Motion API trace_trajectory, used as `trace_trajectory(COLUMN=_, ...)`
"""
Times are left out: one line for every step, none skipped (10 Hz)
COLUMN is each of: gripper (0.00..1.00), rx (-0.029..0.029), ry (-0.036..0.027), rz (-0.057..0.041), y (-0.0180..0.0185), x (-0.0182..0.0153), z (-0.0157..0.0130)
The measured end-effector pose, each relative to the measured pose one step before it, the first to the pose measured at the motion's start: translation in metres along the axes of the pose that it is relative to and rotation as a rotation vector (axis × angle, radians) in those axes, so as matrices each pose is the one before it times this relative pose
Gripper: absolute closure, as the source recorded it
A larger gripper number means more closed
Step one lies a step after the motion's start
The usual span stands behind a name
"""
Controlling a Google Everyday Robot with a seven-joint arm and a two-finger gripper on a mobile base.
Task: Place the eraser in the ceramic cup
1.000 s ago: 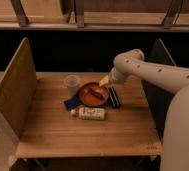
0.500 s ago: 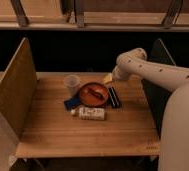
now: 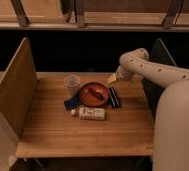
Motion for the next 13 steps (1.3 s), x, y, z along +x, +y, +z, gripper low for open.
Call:
trace_trajectory(gripper=0.2, rx=0.00065, ry=0.00031, rz=-0.00024, y=-0.00048, x=0.0002, z=0.00022)
trace_trajectory(gripper=0.2, rx=-0.0004, ry=0.00367, rz=0.00233, y=-0.00047, x=0.00023, z=0.00136)
trace_trajectory(gripper=0.2, rx=0.00956, ry=0.02094, rz=0.01319, y=-0.00894, x=0.00534, z=0.00832)
trace_trajectory(gripper=0.2, rx=0.0103, ry=0.01518, rz=0.01154, y=-0.00854, x=0.00362, z=0.00586)
trace_trajectory(gripper=0.2, rx=0.01087, ry=0.02737, rz=0.01852, y=-0.01079, x=0.00738, z=0.00975)
trace_trajectory(gripper=0.2, rx=0.00363, ry=0.01542, rz=0.01118, y=-0.00354, x=0.00293, z=0.00587)
trace_trajectory(gripper=0.2, rx=-0.00082, ry=0.02156, rz=0.01606, y=-0.00233, x=0.00366, z=0.00853)
trace_trajectory(gripper=0.2, rx=-0.00391, ry=0.02121, rz=0.01407, y=-0.0004, x=0.00333, z=0.0076)
trace_trajectory(gripper=0.2, rx=-0.00003, ry=0.03239, rz=0.01418, y=-0.00157, x=0.00593, z=0.01083)
trace_trajectory(gripper=0.2, rx=0.00213, ry=0.02581, rz=0.00937, y=-0.00116, x=0.004, z=0.00799)
trace_trajectory(gripper=0.2, rx=0.00466, ry=0.02248, rz=0.007, y=-0.00122, x=0.00254, z=0.00625)
trace_trajectory(gripper=0.2, rx=0.00286, ry=0.02172, rz=0.00821, y=-0.00065, x=0.00194, z=0.00568)
trace_trajectory(gripper=0.2, rx=0.00149, ry=0.02165, rz=0.00735, y=0.00042, x=0.00148, z=0.00532)
